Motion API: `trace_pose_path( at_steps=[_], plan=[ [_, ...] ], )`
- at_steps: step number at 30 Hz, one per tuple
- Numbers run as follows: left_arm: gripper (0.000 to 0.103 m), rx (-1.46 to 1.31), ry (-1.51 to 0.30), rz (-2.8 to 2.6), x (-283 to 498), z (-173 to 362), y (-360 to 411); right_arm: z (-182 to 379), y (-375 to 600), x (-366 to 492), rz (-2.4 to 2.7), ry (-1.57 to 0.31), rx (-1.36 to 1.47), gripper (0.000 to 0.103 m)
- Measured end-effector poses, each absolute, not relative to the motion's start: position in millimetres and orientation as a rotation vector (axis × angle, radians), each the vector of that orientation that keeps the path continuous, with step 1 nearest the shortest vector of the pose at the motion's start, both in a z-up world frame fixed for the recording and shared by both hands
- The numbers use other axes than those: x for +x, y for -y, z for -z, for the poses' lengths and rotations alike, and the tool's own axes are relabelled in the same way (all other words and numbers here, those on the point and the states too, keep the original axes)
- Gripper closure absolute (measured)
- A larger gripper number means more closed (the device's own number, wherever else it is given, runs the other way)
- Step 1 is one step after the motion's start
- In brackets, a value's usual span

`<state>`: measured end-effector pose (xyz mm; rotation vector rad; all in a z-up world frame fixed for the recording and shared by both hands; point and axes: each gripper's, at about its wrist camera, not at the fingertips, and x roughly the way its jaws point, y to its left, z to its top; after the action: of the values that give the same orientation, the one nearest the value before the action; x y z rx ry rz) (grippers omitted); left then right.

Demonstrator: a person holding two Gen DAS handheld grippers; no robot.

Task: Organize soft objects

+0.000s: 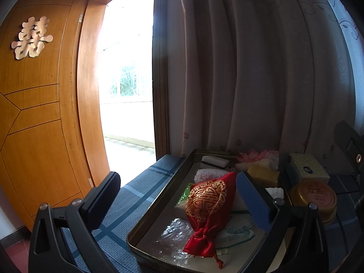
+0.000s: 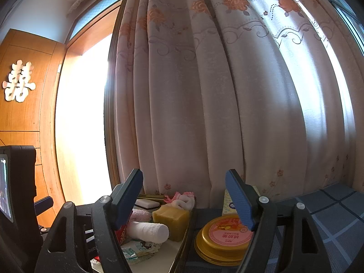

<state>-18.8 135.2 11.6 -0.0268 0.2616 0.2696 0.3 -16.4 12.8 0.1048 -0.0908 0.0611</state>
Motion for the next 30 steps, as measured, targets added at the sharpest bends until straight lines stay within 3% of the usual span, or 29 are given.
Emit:
trace_pose_path(
  at_steps=[30],
  plan=[
    [0.000,-0.027,-0.266,-0.281,-17.7,-11.2,-134.8,-12.7,16.4,0.0,-0.060,0.094,0.103,0.026]
  ],
)
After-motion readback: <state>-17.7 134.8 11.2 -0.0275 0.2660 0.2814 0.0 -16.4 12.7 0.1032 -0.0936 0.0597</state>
